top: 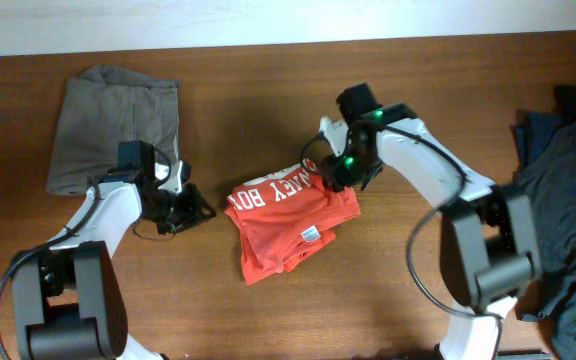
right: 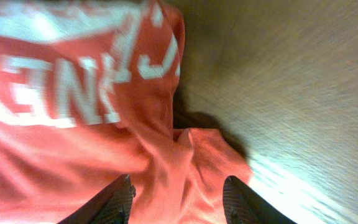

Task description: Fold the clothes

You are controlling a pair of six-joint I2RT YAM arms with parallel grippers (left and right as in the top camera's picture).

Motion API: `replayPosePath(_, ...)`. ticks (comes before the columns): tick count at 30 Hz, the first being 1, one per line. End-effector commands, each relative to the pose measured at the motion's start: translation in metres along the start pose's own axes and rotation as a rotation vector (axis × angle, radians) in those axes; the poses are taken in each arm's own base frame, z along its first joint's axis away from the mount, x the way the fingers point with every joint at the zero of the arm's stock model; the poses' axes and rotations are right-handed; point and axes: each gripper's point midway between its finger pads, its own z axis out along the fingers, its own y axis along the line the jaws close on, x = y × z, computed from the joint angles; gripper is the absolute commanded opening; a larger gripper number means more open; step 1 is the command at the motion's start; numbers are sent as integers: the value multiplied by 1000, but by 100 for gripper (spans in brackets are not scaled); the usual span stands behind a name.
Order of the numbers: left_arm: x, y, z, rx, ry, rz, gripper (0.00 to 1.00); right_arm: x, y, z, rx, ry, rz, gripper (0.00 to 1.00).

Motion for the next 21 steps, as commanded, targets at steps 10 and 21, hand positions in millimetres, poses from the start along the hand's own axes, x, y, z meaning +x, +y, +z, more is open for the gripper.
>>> replayPosePath(10,-17,-66,2,192,-61,219,36,-40,21,-12,-7,-144,-79,52)
replayPosePath(21,-3,-75,27,43,-43,327,24,-28,26,13,-21,-67,-81,50)
